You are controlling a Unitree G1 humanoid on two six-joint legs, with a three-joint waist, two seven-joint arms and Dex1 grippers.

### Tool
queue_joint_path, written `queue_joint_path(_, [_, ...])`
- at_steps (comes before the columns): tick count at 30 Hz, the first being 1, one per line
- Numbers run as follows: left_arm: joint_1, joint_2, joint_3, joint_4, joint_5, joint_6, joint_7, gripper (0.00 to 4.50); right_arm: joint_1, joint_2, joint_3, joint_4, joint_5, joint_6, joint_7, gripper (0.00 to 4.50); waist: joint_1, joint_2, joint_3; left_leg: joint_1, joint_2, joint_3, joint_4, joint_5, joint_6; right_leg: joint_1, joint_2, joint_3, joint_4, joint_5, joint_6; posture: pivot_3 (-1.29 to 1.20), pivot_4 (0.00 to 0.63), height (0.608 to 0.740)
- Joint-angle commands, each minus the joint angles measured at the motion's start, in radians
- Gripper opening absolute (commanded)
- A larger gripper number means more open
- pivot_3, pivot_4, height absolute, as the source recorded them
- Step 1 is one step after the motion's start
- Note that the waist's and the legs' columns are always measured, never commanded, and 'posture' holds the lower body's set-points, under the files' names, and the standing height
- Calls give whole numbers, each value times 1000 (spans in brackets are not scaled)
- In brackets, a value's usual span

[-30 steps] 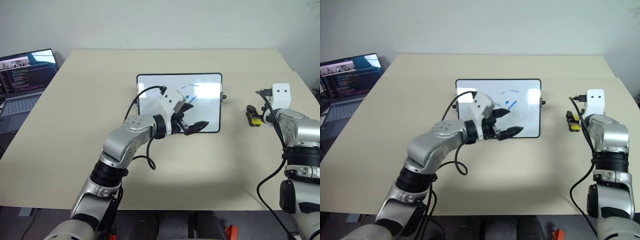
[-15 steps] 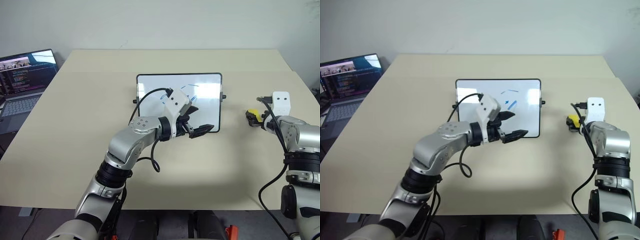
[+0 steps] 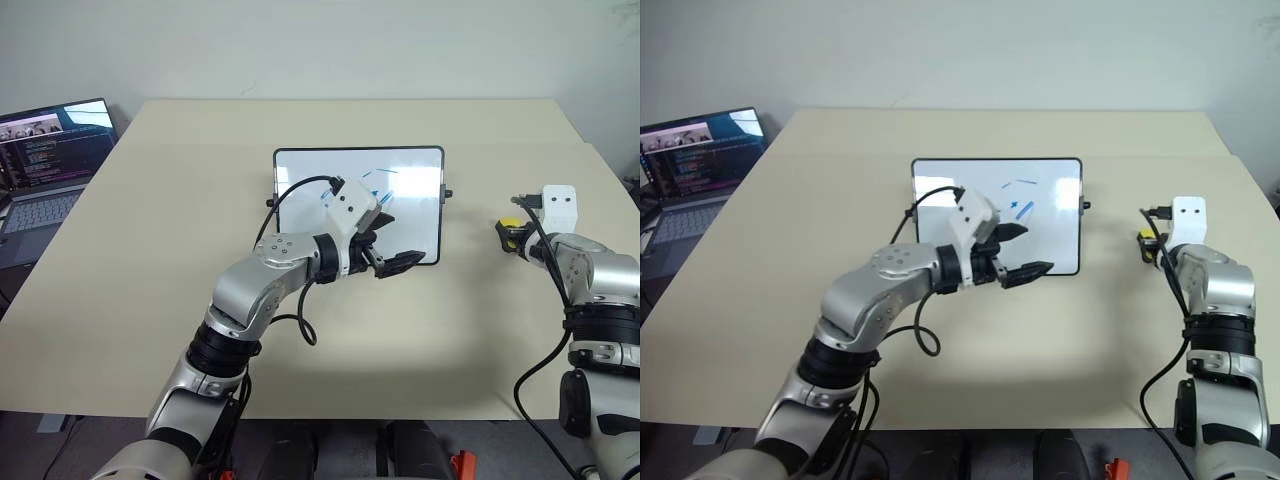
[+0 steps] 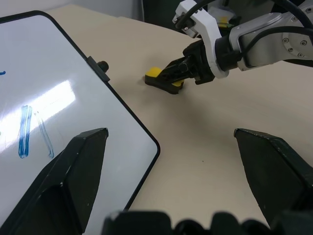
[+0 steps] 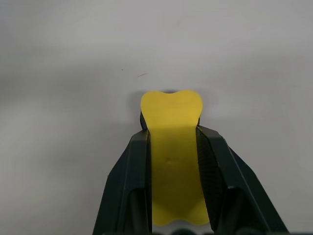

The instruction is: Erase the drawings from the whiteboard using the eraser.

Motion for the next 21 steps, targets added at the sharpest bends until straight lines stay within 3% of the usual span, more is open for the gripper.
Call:
queue_joint_path(1, [-2, 2, 32, -48, -2, -2, 6, 4500, -1, 1, -3, 1, -6, -15, -10, 960, 0, 0, 0, 0, 0, 0, 0, 0, 0, 0, 0, 0, 0, 0, 0, 0, 150, 740])
queue_joint_path(9, [16, 40, 91, -57, -11, 2, 14, 4500, -19, -7, -23, -89, 15, 14, -22, 960, -2, 0, 0, 0, 0, 0, 0, 0, 0, 0, 0, 0, 0, 0, 0, 0, 150, 740])
queue_joint_path(21, [67, 346, 380, -78, -38, 30, -25, 4500, -165, 28, 13, -374, 36, 79, -34, 960, -7, 1, 0, -3, 0, 0, -1, 0, 0, -5, 0, 1, 1, 0, 0, 0, 150, 740])
